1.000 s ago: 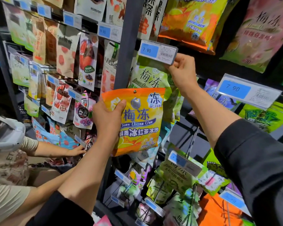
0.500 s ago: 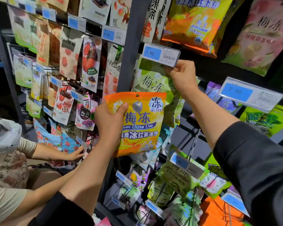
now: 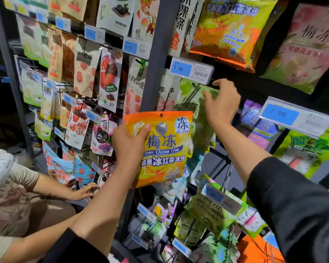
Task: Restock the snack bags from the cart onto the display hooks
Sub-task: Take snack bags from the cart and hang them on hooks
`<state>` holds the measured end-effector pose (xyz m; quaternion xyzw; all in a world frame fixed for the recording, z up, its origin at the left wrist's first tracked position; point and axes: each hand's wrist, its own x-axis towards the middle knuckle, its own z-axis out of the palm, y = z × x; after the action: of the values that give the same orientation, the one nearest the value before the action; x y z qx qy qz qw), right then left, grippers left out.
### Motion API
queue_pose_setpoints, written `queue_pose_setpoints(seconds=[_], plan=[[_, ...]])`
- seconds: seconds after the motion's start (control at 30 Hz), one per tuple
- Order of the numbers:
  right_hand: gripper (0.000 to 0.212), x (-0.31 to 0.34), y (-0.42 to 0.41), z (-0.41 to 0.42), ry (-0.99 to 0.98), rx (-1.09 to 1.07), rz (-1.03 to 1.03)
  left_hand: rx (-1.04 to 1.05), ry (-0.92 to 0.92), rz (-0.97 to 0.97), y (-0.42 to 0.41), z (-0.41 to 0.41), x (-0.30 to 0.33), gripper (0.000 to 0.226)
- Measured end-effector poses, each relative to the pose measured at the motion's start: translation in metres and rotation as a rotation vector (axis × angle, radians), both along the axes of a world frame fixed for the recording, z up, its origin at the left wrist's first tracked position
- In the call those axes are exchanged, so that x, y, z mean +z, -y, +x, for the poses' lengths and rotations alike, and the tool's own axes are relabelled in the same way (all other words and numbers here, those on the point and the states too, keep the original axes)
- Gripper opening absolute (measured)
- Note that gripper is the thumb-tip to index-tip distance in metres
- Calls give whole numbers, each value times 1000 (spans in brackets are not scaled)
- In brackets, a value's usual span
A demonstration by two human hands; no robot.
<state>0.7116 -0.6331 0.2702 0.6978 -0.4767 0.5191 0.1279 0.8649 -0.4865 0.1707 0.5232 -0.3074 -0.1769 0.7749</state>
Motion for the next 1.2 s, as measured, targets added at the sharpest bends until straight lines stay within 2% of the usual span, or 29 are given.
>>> queue_pose_setpoints(seconds=[0.07, 0.1, 0.2, 0.3, 0.33, 0.4, 0.47, 0.6, 0.73, 0.8, 0.9, 1.0, 1.13, 1.2], plan=[[22, -17, -19, -2, 41, 145, -200, -23, 8, -1, -4, 2, 5, 21], [29, -25, -28, -4, 50, 262, -204, -35, 13, 4, -5, 2, 8, 19], [39, -28, -51, -10, -4, 573, 97, -105, 12, -3, -8, 5, 20, 12], [38, -1, -61, -18, -157, 576, 168, -210, 29, -45, -14, 3, 33, 19], [38, 12, -66, -20, -207, 612, 235, -243, 40, -58, -17, 0, 39, 19], [38, 34, -79, -21, -276, 770, 495, -291, 62, -68, -20, -4, 48, 18], [29, 48, -87, -21, -280, 857, 601, -325, 77, -76, -21, -8, 58, 14], [5, 80, -96, -26, -217, 860, 495, -381, 124, -129, -19, -9, 90, 12], [5, 138, -105, -37, -158, 820, 338, -304, 279, -268, -7, -4, 148, 9], [3, 172, -104, -43, -85, 780, 260, -222, 390, -311, -1, 0, 181, 18], [12, 219, -100, -50, 19, 720, 178, -146, 577, -323, 10, 8, 219, 41], [9, 253, -93, -51, 153, 690, 165, -56, 773, -282, 23, 14, 249, 58], [25, 282, -70, -34, 233, 609, 224, 149, 990, -256, 44, 23, 278, 52], [26, 294, -53, -23, 251, 557, 240, 214, 1088, -220, 57, 27, 291, 53]])
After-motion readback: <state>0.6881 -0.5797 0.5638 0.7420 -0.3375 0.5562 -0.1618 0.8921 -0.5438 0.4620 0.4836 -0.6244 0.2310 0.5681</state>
